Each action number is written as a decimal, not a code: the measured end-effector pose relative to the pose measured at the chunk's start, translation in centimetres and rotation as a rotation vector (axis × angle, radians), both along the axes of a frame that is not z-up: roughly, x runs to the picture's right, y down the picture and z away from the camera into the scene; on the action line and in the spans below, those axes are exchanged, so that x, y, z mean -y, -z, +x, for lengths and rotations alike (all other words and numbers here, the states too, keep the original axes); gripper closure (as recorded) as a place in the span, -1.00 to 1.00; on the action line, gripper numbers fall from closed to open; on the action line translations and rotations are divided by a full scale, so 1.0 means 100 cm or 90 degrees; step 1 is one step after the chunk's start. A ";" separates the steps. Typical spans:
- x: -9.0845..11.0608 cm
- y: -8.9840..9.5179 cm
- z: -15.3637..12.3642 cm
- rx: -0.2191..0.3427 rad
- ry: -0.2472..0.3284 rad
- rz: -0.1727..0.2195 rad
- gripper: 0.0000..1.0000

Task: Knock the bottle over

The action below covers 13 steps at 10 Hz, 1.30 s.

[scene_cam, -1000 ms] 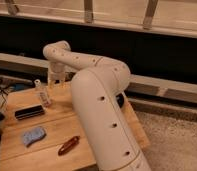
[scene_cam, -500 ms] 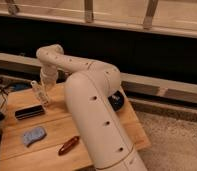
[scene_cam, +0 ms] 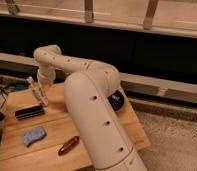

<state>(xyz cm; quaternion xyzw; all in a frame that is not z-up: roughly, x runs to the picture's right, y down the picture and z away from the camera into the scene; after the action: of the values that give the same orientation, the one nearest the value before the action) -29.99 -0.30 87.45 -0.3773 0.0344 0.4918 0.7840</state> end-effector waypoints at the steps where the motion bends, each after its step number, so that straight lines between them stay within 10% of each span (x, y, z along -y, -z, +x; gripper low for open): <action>1: 0.003 -0.002 0.002 0.001 -0.001 0.003 1.00; 13: -0.003 0.017 -0.013 0.011 0.009 0.016 1.00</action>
<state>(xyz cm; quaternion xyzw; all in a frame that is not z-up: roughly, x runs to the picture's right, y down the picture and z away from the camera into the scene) -31.32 -0.04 85.79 -0.3713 0.0243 0.4832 0.7925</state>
